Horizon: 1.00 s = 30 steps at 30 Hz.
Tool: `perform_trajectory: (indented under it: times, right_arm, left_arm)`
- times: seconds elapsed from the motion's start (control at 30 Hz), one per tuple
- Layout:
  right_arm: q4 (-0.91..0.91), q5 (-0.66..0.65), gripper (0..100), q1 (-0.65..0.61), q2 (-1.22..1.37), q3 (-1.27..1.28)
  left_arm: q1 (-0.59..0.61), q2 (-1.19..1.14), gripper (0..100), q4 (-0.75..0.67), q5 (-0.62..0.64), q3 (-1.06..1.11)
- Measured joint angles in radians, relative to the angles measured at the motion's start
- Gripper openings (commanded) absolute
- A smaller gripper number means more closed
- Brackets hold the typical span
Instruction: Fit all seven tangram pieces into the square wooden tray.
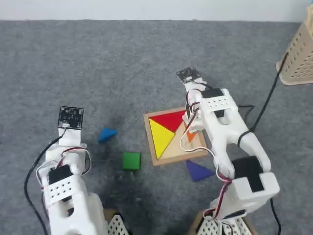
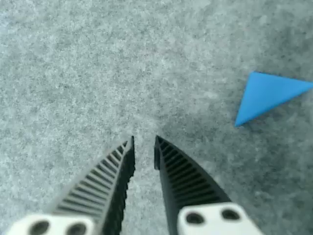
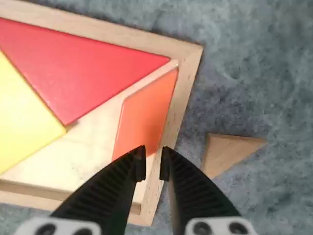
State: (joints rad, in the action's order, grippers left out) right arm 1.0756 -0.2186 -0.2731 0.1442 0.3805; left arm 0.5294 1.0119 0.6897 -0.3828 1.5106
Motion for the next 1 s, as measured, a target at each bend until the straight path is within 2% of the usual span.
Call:
perform_trajectory:
  times: [0.83, 1.0]
  right_arm:
    - [-0.006, 0.035, 7.7, 0.018, 0.226, -0.255]
    - [0.089, 0.046, 9.7, 0.023, 0.193, -0.295]
  left_arm:
    - [0.0, 0.0, 7, 0.0, -0.003, 0.006]
    - [0.0, 0.0, 7, 0.0, -0.003, 0.006]
